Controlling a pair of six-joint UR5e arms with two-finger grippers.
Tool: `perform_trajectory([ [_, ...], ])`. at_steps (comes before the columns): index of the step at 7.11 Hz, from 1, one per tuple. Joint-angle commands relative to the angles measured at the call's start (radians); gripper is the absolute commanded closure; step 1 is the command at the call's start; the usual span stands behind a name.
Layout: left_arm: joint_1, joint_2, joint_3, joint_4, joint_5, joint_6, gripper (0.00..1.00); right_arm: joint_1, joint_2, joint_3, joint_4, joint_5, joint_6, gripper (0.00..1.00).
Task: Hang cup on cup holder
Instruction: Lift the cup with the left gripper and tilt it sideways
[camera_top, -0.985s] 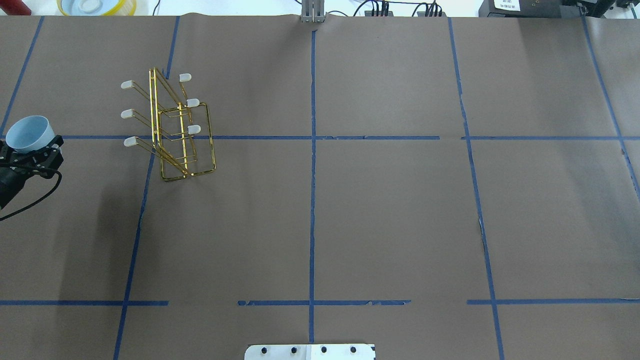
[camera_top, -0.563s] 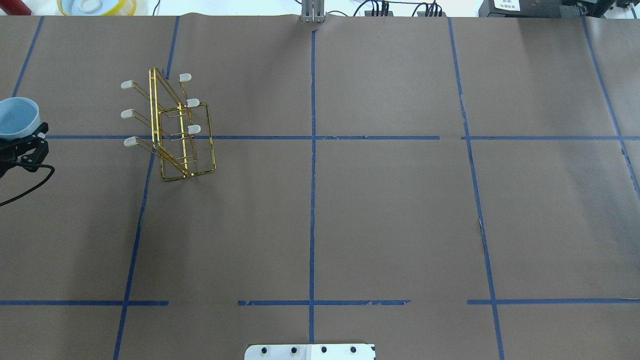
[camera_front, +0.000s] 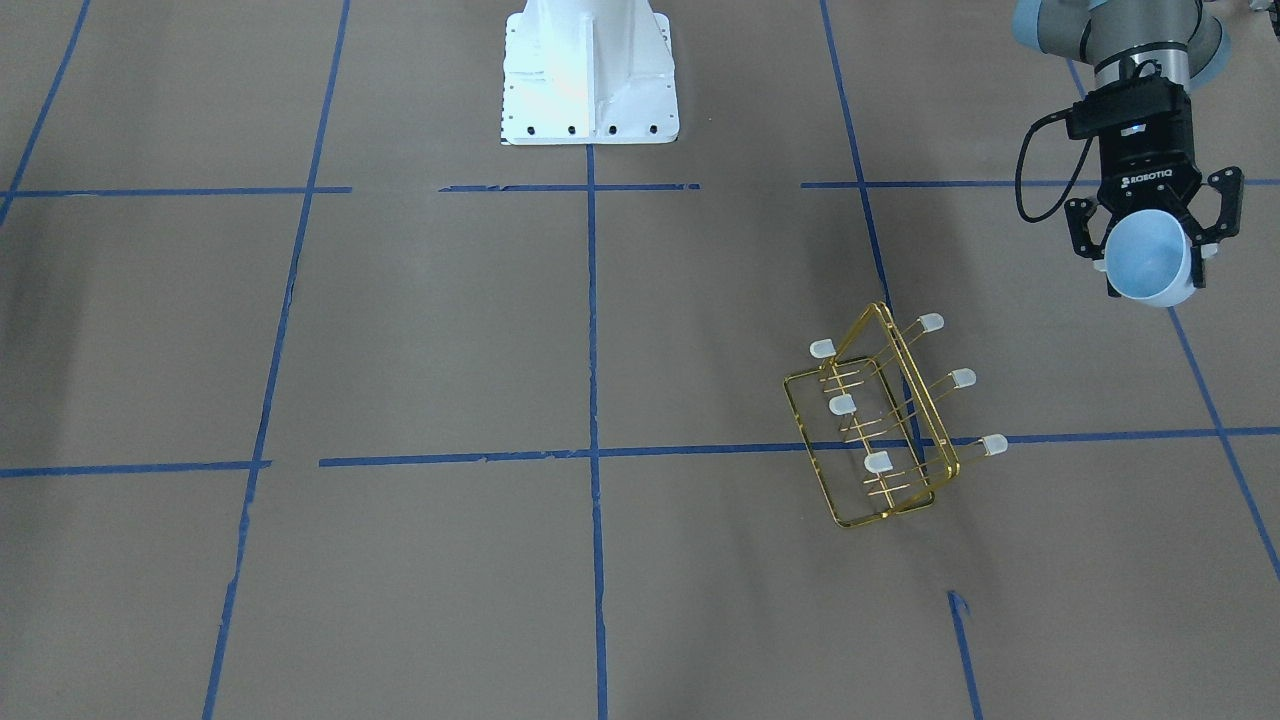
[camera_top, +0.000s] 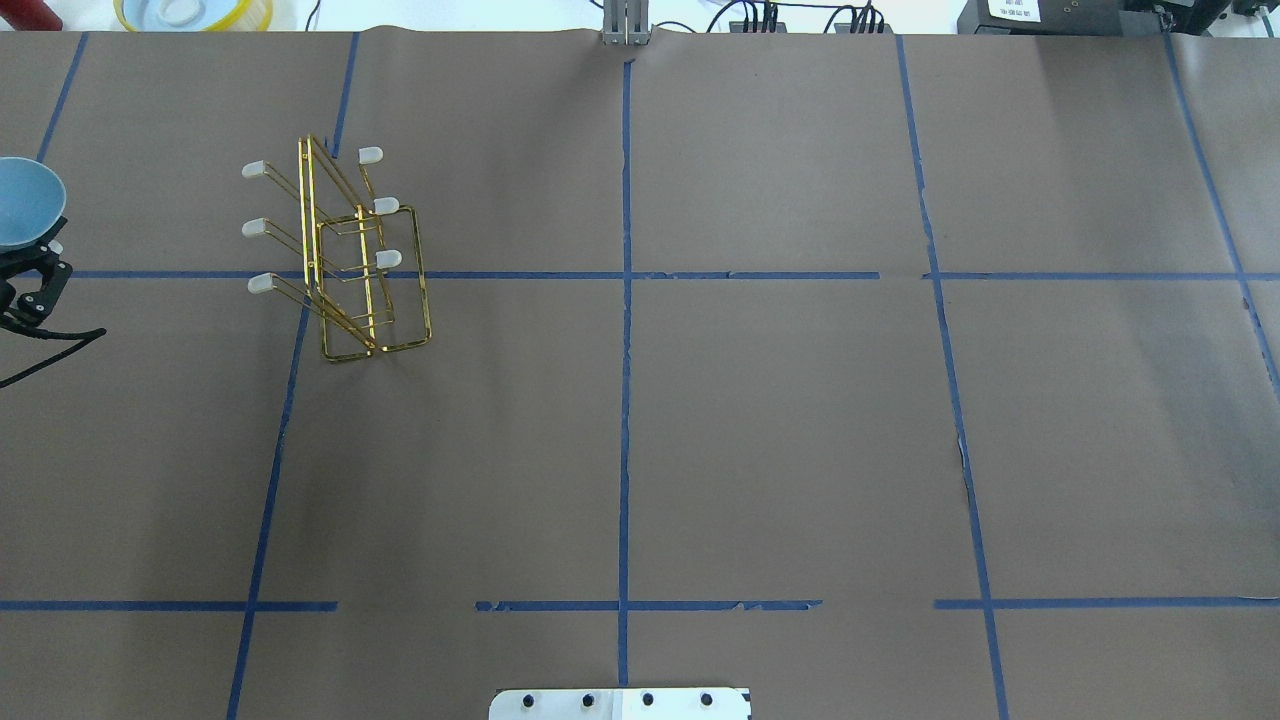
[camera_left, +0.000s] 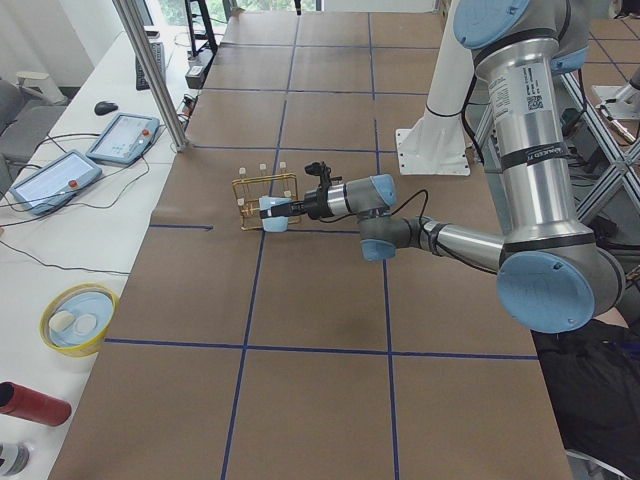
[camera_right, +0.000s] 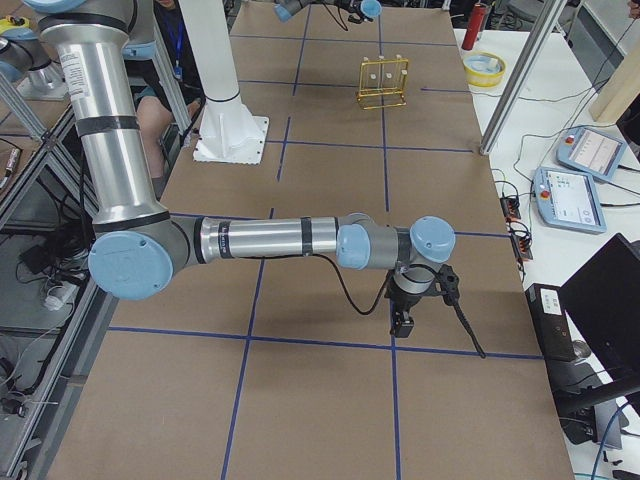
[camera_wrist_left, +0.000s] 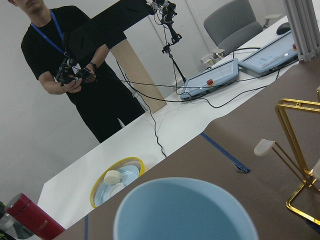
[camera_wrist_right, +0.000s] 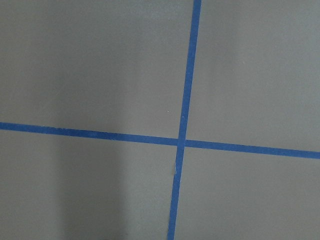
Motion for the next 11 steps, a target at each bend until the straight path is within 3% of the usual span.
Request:
perform_trajectory([
  [1,0.001,-0.008,-0.043,0.101,0.152,0.272,1.0,0.0,0.0,0.0,0.0,0.0,0.0,0.0],
  [5,0.071,-0.031,-0.08,0.284,0.494,0.711,1.0,0.0,0.0,0.0,0.0,0.0,0.0,0.0],
  [6,0.123,-0.028,-0.08,0.301,0.599,0.744,1.0,0.0,0.0,0.0,0.0,0.0,0.0,0.0],
  [7,0.193,-0.017,-0.08,0.36,0.77,0.71,1.0,0.0,0.0,0.0,0.0,0.0,0.0,0.0],
  [9,0.218,-0.031,-0.084,0.527,0.821,0.727,1.0,0.0,0.0,0.0,0.0,0.0,0.0,0.0],
  [11,0.284,-0.072,-0.069,0.528,0.879,0.895,1.0,0.0,0.0,0.0,0.0,0.0,0.0,0.0],
])
